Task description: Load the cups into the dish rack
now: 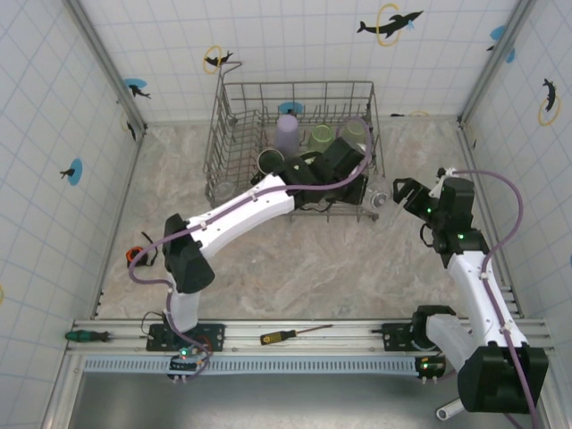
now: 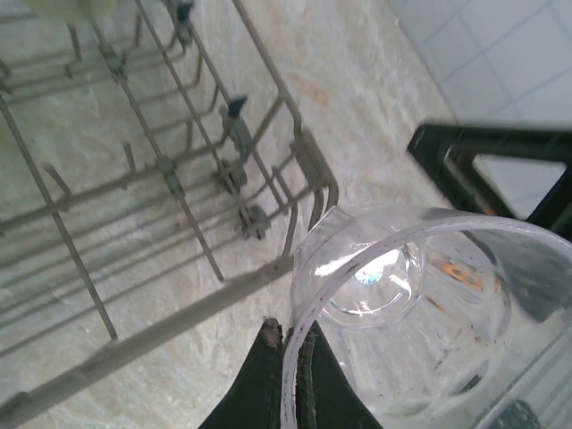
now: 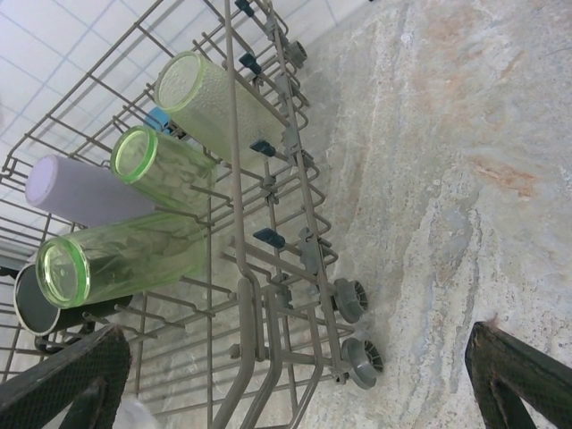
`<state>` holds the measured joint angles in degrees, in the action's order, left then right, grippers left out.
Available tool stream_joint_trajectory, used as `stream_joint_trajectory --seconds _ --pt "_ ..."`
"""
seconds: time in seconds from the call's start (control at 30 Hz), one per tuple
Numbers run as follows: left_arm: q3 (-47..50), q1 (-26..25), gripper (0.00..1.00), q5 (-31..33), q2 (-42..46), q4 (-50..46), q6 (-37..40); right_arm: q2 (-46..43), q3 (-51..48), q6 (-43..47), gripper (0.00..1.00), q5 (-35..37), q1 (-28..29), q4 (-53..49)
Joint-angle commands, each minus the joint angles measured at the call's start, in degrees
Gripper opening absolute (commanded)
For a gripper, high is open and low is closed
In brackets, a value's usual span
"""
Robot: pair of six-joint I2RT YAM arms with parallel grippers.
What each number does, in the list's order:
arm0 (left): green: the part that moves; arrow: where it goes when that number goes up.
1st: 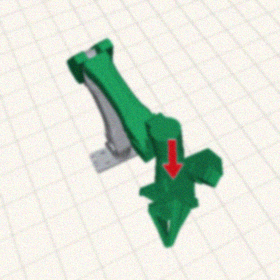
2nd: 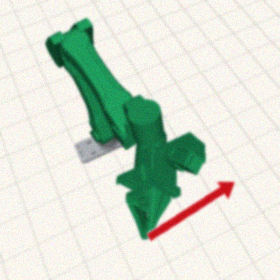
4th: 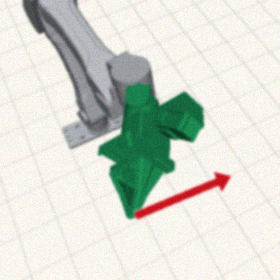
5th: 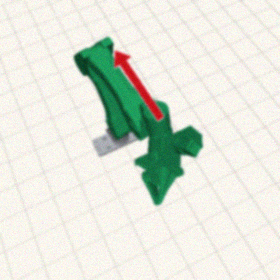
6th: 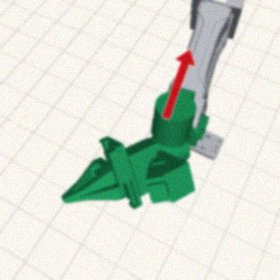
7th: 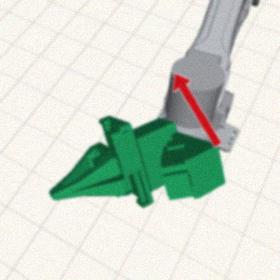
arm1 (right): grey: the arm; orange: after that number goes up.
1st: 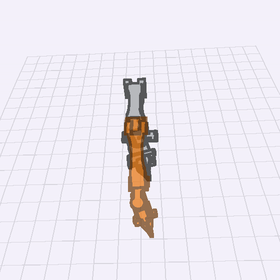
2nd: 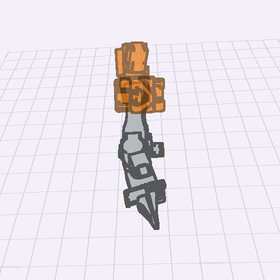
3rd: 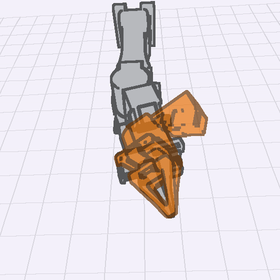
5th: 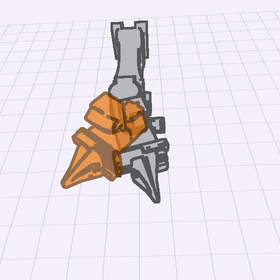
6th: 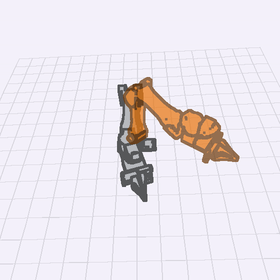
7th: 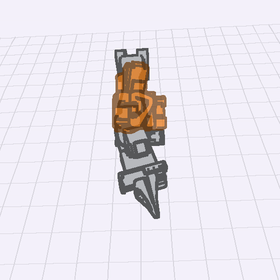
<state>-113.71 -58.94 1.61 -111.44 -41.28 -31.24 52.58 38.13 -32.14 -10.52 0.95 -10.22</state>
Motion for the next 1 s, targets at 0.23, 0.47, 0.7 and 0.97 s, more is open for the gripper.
stream_joint_trajectory --seconds 0.23,0.47,0.7,0.97 --pt "1.23 1.19 0.0 4.75 6.87 7.36 3.02 2.77 6.18 0.41 1.0 -3.02 -0.16 -1.04" --pt "7.2 7.16 0.0 4.76 10.82 10.97 5.57 5.35 8.58 -1.81 1.0 -5.55 0.16 2.67" --pt "14.73 14.42 0.0 2.07 15.59 17.32 6.19 8.81 11.06 -3.72 1.0 -7.09 4.9 7.71" --pt "23.4 26.87 0.0 -8.52 17.82 24.99 1.8 14.22 12.82 -8.61 1.0 -9.81 12.88 19.03"
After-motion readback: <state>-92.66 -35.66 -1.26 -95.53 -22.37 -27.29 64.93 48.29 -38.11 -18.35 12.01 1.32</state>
